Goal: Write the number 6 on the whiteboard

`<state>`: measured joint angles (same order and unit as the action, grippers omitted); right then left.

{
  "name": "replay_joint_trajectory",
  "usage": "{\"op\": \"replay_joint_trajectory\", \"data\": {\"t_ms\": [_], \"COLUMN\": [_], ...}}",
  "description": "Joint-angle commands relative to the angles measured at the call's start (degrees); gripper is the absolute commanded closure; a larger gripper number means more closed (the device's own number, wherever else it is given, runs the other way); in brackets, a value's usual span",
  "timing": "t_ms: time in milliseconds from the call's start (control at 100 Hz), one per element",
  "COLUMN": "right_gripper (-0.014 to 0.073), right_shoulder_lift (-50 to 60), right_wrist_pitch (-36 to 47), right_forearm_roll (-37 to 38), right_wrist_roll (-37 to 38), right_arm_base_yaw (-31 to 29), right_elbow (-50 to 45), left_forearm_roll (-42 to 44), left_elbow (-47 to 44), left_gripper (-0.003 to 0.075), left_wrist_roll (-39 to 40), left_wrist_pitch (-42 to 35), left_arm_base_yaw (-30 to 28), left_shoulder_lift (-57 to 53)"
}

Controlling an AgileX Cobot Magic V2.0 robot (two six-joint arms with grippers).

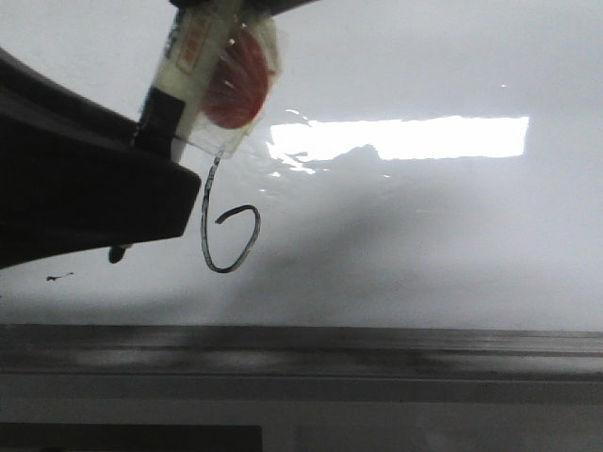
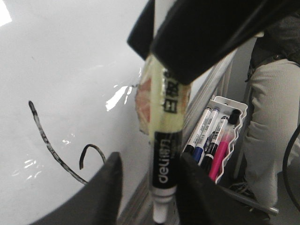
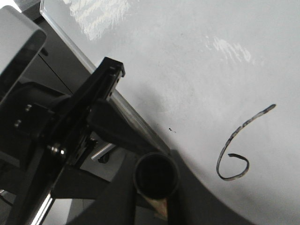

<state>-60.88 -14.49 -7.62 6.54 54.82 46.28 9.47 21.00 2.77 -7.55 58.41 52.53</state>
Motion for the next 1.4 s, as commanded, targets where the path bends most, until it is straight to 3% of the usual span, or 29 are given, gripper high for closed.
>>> {"op": "replay_joint_trajectory", "data": {"t_ms": [0,20,240,330,430,500,770,920,1280,1350,1390], "right_gripper": [0.0657,0.0657,0.0632,0.0449,0.0151,0.0061,0.0141,0.0147,0.0147,0.0147,0.0147], "right_shoulder_lift": [0.7,0.7,0.7,0.7,0.7,0.7,0.7,0.7,0.7,0.7,0.7], "right_wrist_pitch": [3.5,3.3,2.3,2.3,1.6,0.2,-4.0,-4.0,-3.9,-3.9,-3.9], "right_forearm_roll": [-0.5,-0.5,-0.4,-0.3,0.2,0.2,0.2,-0.6,-1.0,-1.0,-1.0], "right_wrist_roll": [-0.6,-0.6,-0.7,-0.8,-0.8,-0.8,-0.7,-0.6,-0.6,-0.6,-0.6], "right_arm_base_yaw": [0.1,0.1,0.1,0.1,-1.0,-2.1,-3.3,-3.3,-3.3,-3.3,-3.3], "right_elbow": [1.5,1.5,1.5,1.5,1.5,1.5,1.5,1.5,1.5,1.5,1.5], "left_forearm_roll": [-0.9,-1.2,-3.4,-4.6,-12.1,-16.5,-42.4,-43.5,-44.1,-44.1,-44.1], "left_elbow": [2.0,2.0,2.0,2.0,2.0,2.0,2.0,2.0,2.0,2.0,2.0], "left_gripper": [0.0704,0.0742,0.0739,0.0739,0.0739,0.0739,0.0739,0.0739,0.0736,0.0692,0.0618], "left_wrist_roll": [0.6,0.6,0.7,1.1,1.1,1.1,1.1,1.1,1.1,1.1,1.1], "left_wrist_pitch": [-5.3,-5.7,-7.3,-7.0,-6.2,-5.8,1.5,7.5,9.0,9.6,9.6], "left_arm_base_yaw": [0.0,0.0,0.0,0.0,-0.1,-0.1,-10.1,-13.4,-13.3,-13.3,-13.3], "left_shoulder_lift": [1.0,1.3,1.6,1.6,1.6,1.6,1.6,1.6,1.6,1.6,1.6]}}
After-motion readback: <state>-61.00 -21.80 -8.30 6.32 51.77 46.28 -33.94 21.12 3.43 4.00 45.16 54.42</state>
